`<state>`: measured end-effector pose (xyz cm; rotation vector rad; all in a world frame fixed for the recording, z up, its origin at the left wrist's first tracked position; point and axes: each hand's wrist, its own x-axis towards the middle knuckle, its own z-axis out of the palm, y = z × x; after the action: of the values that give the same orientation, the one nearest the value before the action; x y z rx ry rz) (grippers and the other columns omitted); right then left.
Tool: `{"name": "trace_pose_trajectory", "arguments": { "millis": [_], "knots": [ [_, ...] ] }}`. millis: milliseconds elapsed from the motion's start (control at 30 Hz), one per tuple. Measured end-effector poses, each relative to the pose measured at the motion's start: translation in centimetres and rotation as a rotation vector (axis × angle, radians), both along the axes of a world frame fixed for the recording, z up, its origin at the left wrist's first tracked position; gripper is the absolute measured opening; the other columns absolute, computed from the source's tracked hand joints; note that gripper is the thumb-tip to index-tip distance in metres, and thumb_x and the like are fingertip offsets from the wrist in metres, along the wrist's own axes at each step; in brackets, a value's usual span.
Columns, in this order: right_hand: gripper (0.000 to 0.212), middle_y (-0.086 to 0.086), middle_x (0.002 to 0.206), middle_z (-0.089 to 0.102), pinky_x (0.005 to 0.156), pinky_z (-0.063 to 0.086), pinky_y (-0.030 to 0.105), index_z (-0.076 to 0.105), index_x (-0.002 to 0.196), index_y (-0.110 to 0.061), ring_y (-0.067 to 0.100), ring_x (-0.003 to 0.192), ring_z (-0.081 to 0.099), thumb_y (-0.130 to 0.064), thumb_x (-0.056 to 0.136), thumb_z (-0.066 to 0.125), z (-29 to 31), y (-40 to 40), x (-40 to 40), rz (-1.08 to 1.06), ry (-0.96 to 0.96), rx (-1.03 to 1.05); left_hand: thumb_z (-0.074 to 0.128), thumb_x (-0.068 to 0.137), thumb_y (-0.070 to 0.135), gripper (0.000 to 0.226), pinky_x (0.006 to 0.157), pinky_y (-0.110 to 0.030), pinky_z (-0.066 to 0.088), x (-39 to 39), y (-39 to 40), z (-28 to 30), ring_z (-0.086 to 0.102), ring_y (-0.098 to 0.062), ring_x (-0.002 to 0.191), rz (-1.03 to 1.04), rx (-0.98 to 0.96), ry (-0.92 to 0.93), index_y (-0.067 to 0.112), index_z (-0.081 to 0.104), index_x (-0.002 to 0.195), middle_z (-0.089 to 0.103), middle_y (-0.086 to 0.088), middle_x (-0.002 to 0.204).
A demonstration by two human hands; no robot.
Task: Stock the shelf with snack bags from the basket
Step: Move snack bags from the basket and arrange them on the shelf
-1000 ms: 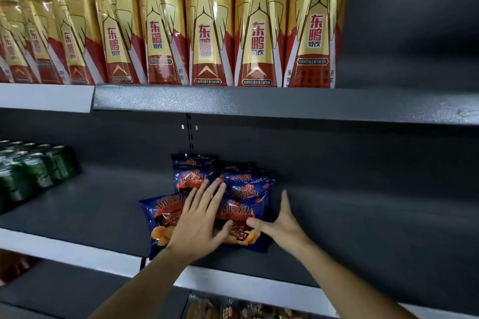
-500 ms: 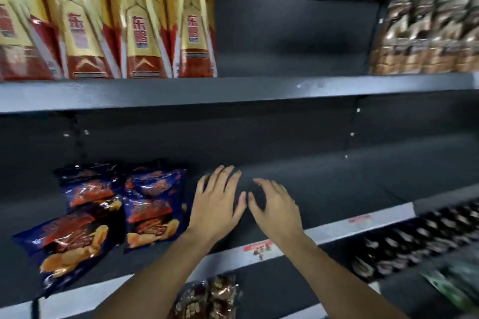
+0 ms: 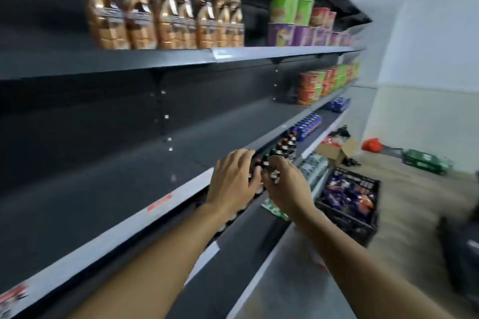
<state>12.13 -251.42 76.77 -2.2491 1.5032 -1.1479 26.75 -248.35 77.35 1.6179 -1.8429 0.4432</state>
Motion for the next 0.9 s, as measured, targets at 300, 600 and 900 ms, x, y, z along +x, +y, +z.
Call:
{"name": "trace_pose_trajectory", "arguments": {
  "millis": [300, 600, 900],
  "knots": [
    [0.034, 0.003, 0.114, 0.067, 0.083, 0.051, 0.038, 0.057, 0.120, -0.018, 0.024, 0.105, 0.062, -0.037, 0.092, 0.057, -0.4, -8.0, -23.1, -0.289, -0.045, 0.031, 0.034, 0.090, 0.043, 0.052, 0.085, -0.040, 0.050, -22.5, -12.9, -0.9, 0.060, -0.032, 0.104, -0.270, 0.056, 0.149, 0.008, 0.059, 0.120, 0.063, -0.012, 0.115],
    [0.039, 0.002, 0.122, 0.064, 0.092, 0.048, 0.036, 0.055, 0.126, -0.018, 0.019, 0.114, 0.058, -0.040, 0.093, 0.056, -2.6, -15.9, -32.7, -0.436, -0.106, 0.085, 0.026, 0.089, 0.051, 0.061, 0.096, -0.042, 0.044, -34.2, -23.6, -4.2, 0.052, -0.028, 0.118, -0.420, 0.198, 0.289, 0.013, 0.052, 0.129, 0.056, -0.010, 0.129],
    [0.044, 0.002, 0.127, 0.061, 0.093, 0.050, 0.033, 0.050, 0.134, -0.015, 0.011, 0.107, 0.058, -0.039, 0.097, 0.053, -2.8, -31.3, -34.7, -0.420, -0.187, 0.147, 0.044, 0.100, 0.032, 0.038, 0.081, -0.026, 0.035, -35.8, -40.1, -6.0, 0.050, -0.020, 0.109, -0.434, 0.286, 0.452, 0.010, 0.049, 0.131, 0.052, -0.009, 0.128]
  ]
}}
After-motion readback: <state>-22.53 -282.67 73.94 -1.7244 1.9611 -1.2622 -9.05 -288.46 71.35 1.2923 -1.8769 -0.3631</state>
